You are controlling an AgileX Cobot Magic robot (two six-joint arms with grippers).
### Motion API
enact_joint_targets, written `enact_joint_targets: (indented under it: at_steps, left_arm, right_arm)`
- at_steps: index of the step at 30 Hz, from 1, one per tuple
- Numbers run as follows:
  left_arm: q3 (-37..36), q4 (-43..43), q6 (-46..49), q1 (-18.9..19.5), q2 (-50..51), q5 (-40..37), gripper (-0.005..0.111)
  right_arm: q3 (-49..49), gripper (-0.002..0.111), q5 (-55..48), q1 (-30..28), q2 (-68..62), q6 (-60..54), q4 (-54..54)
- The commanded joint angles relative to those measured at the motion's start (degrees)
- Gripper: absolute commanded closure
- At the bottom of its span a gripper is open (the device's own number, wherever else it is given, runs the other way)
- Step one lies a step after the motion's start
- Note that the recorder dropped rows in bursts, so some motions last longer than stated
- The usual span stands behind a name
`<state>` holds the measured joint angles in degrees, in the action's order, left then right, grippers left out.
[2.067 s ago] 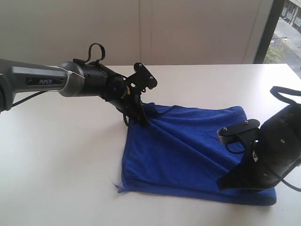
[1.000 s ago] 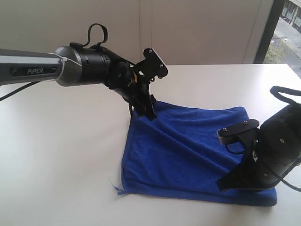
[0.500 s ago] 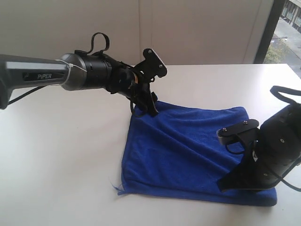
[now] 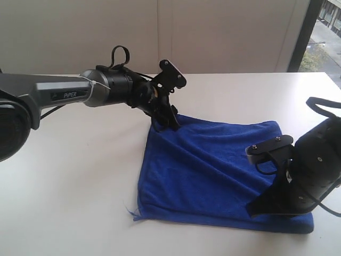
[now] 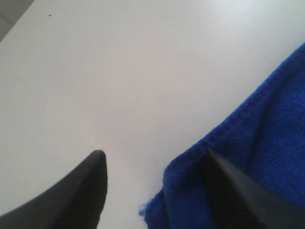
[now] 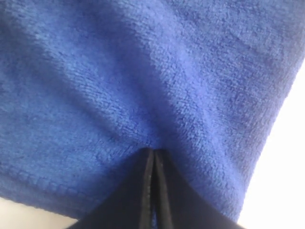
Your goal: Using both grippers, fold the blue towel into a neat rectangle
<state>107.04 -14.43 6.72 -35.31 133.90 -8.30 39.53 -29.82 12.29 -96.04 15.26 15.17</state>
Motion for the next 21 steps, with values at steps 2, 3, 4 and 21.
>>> enact_joint_targets:
  at_steps: [2, 3, 4, 21]
  left_arm:
    - [0.39, -0.05, -0.56, 0.73, 1.53, 0.13, 0.044]
    - [0.39, -0.20, -0.46, 0.86, 1.67, 0.13, 0.044]
    - [0.39, -1.01, -0.46, 0.86, 1.83, 0.13, 0.044]
    - [0.39, -10.26, -0.57, 0.86, 1.80, -2.79, 0.047]
  right_arm:
    - [-0.95, 0.108, -0.73, -0.33, -1.87, -0.76, -1.55]
    - [-0.95, 0.108, -0.73, -0.33, -1.87, -0.76, -1.55]
    - [-0.95, 0.108, -0.73, -0.33, -1.87, -0.76, -1.55]
    - [-0.95, 0.108, -1.26, -0.33, -1.87, -1.32, -2.05]
